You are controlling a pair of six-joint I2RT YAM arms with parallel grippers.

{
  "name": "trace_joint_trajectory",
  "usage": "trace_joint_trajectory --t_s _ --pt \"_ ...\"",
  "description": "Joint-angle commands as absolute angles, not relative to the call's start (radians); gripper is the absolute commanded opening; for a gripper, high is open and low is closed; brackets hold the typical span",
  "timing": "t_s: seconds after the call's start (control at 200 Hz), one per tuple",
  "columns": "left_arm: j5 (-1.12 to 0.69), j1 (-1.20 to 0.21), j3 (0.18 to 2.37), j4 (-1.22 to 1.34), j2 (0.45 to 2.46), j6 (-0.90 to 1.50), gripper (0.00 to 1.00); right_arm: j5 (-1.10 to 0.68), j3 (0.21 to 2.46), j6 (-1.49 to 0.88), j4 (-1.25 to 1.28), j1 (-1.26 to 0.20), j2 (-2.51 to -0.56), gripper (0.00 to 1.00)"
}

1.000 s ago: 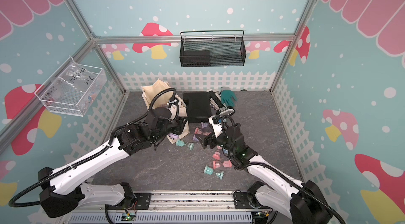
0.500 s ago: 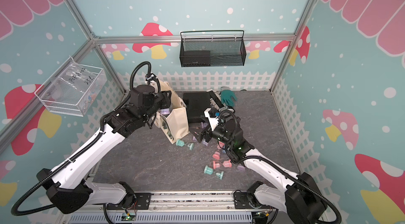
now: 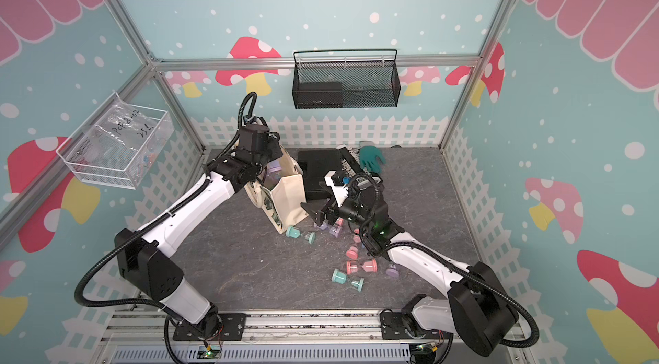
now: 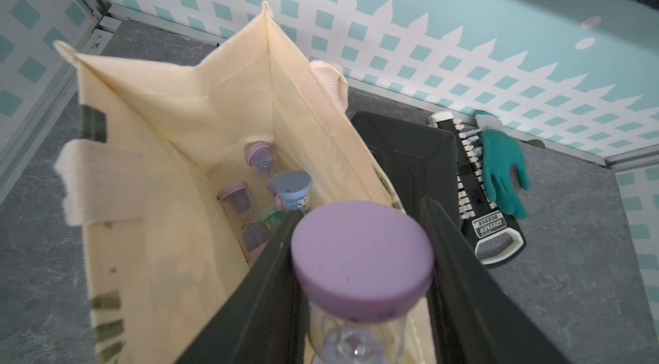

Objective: Put the hourglass into the canvas bag
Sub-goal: Place the hourglass in the canvas bag.

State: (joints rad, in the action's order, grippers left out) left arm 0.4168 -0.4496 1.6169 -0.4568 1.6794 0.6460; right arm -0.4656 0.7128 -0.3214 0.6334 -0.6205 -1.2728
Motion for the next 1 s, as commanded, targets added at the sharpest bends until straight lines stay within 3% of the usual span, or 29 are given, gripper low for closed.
trace_joint_trajectory --t_s 0.0,0.73,0.991 --pt "0.439 -0.424 1.649 -0.436 1.719 0.723 0.23 -0.490 0.738 -0.265 0.666 -0.616 -1.287 1.00" --pt "0.461 -0.364 1.609 -0.463 1.950 0.843 0.27 -0.449 0.666 -0.234 0.689 -0.616 -1.231 1.00" --pt "0.443 -0.364 1.594 -0.468 1.972 0.878 0.38 -0.447 0.660 -0.235 0.690 -0.616 -1.218 1.00"
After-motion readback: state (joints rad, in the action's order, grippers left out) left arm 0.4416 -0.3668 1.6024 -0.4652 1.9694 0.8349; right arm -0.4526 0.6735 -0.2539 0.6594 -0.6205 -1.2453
